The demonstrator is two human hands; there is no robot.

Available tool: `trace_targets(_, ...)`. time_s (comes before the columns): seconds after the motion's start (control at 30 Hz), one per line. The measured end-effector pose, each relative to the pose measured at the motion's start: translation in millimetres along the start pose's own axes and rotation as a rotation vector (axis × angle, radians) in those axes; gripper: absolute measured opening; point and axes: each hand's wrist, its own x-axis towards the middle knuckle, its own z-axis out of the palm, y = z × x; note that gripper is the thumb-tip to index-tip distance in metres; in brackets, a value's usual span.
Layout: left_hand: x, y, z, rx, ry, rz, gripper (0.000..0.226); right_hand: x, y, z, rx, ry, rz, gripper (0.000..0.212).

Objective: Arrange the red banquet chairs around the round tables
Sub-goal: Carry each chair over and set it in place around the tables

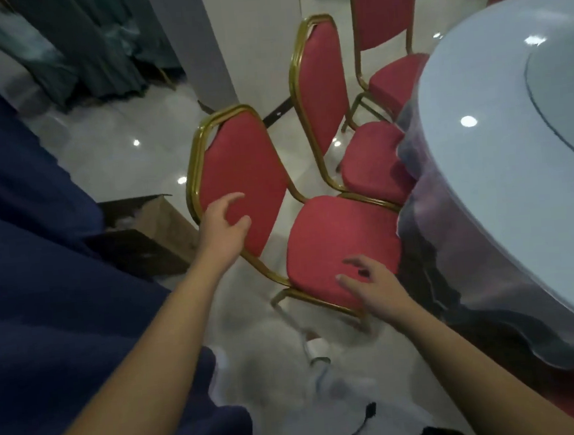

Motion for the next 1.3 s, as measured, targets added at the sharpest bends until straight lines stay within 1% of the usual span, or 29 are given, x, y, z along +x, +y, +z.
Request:
trace_targets(0.17,92,2,-53,0.124,0.065,0.056,0.04,89,-70,41,0.022,-0.078,-0.081,0.05)
trace_targets(0.23,123,1,-71,0.161,0.109,0.042,0.039,118,-97,54,0.002,-0.107,-0.113,0.054)
trace_targets(0.3,148,-4,-87,0.212,0.109,0.039,0.041,142,-119,63,-0.011,-0.129,-0.153,0.058)
trace_targets(0.33,161,-6,-94,0.254,0.082,0.055,0.044,153,-130,67,-0.02,-0.138,-0.167,0.06)
trace_targets(0.47,230,-12,-113,0.469,-0.08,0.128,0.06,193,-162,84,-0.067,-0.123,-0.178,0.074)
trace_targets(0.57,295,-18,-116,0.61,-0.255,0.197,0.079,215,-186,100,-0.046,-0.104,-0.139,0.093)
trace_targets(0.67,369,-20,-97,0.759,-0.445,0.332,0.096,239,-209,121,-0.087,-0.071,-0.068,0.111)
trace_targets(0.77,431,-14,-65,0.827,-0.628,0.512,0.102,260,-234,150,-0.104,0.015,0.04,0.119)
trace_targets(0.87,465,-10,-34,0.881,-0.803,0.687,0.093,270,-253,191,-0.047,0.103,0.19,0.12)
trace_targets(0.97,477,-9,-12,0.92,-0.945,0.966,0.074,275,-258,227,-0.045,0.173,0.338,0.113)
trace_targets(1.0,479,-10,-8,0.906,-0.973,1.028,0.068,276,-259,234,-0.03,0.204,0.384,0.11)
trace_targets(1.07,479,-11,-7,0.872,-0.958,1.077,0.06,274,-261,243,0.014,0.269,0.436,0.101)
trace_targets(1.17,467,-11,-7,0.833,-0.93,1.095,0.056,262,-262,252,0.071,0.347,0.471,0.092)
trace_targets(1.3,435,-4,-2,0.832,-1.008,1.105,0.054,230,-249,253,0.128,0.438,0.483,0.086)
